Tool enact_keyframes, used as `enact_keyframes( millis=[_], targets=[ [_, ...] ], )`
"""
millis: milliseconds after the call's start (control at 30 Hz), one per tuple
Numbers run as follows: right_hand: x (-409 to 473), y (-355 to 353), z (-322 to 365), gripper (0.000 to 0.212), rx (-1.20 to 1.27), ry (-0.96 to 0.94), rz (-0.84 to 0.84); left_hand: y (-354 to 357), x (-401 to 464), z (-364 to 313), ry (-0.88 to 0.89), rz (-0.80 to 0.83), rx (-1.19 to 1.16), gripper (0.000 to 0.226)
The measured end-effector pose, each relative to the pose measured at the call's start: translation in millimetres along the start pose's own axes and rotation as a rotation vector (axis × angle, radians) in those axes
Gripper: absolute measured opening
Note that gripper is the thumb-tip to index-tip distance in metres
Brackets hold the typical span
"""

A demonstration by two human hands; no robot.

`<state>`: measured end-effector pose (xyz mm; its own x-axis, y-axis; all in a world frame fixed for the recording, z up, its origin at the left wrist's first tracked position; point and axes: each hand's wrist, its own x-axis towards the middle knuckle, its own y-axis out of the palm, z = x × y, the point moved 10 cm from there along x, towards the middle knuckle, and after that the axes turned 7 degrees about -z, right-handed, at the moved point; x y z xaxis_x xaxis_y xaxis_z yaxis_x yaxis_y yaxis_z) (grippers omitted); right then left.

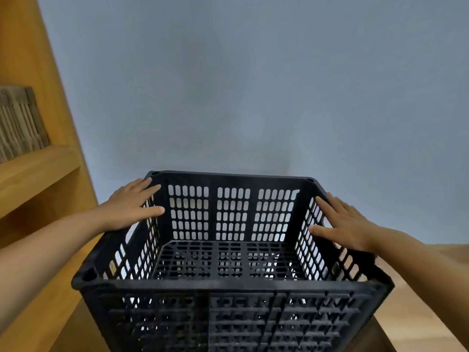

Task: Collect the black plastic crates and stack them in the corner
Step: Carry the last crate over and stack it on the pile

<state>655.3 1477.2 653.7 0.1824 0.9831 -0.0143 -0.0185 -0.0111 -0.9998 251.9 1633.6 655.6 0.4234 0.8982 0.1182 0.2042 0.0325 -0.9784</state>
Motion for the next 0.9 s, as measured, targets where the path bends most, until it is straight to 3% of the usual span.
enact_keyframes(
  millis=[167, 367, 733, 833, 900],
  targets=[
    [55, 1, -6, 0.092, -0.043, 0.02, 0.02, 2, 46, 2, 0.049, 0.0, 0.178, 0.095],
    [95, -10, -6, 0.09, -0.016, 0.066, -0.027, 6, 76, -2, 0.097, 0.036, 0.318, 0.096],
    [102, -6, -7, 0.095, -0.104, 0.059, -0.108, 11, 80, -1, 0.088, 0.044, 0.27, 0.099],
    [97, -18, -2, 0.087, -0.081, 0.051, -0.227, -1, 77, -2, 0.075, -0.067, 0.301, 0.096],
    [87, -36, 3, 0.078, -0.064, 0.022, -0.373, -20, 71, -9, 0.097, -0.246, 0.32, 0.093]
  ],
)
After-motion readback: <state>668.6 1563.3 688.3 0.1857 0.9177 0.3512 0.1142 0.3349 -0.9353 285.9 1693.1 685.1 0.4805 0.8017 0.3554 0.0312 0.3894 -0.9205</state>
